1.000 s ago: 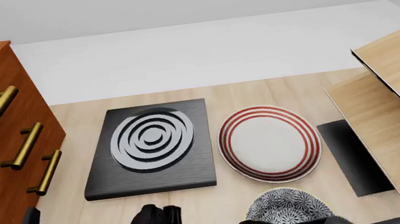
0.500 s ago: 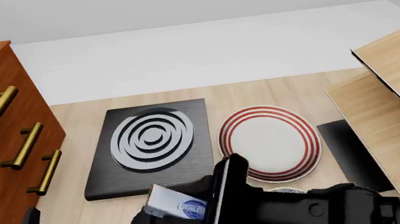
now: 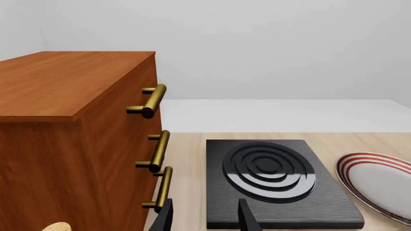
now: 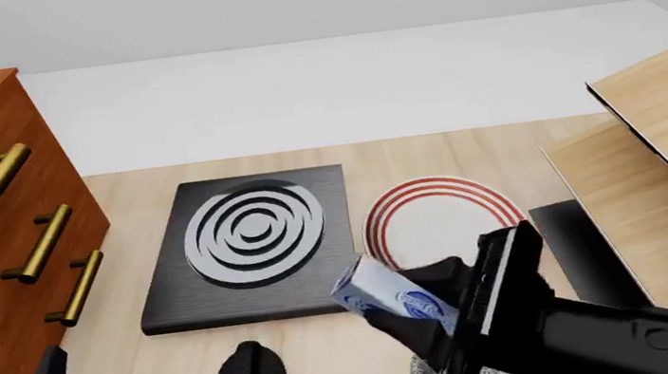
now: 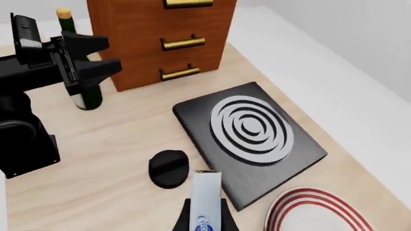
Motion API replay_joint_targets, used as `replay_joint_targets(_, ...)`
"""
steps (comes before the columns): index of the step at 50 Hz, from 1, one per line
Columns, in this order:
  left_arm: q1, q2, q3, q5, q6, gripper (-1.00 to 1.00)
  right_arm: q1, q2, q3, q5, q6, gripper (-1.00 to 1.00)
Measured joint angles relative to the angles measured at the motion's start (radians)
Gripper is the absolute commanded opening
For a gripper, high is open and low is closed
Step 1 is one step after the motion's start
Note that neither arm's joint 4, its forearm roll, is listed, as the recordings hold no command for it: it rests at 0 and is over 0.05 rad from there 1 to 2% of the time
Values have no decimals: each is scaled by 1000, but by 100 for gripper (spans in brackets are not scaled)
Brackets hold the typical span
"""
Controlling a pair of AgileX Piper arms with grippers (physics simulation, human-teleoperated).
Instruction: Pick up the cream cheese and put it in the bowl.
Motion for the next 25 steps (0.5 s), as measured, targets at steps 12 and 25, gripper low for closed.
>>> replay_joint_targets(12,0,0,0,0,0,100,-72,-78,92,-8,28,-100)
replay_joint_targets(25,0,0,0,0,0,100,-126,-109,190,-52,58,-100)
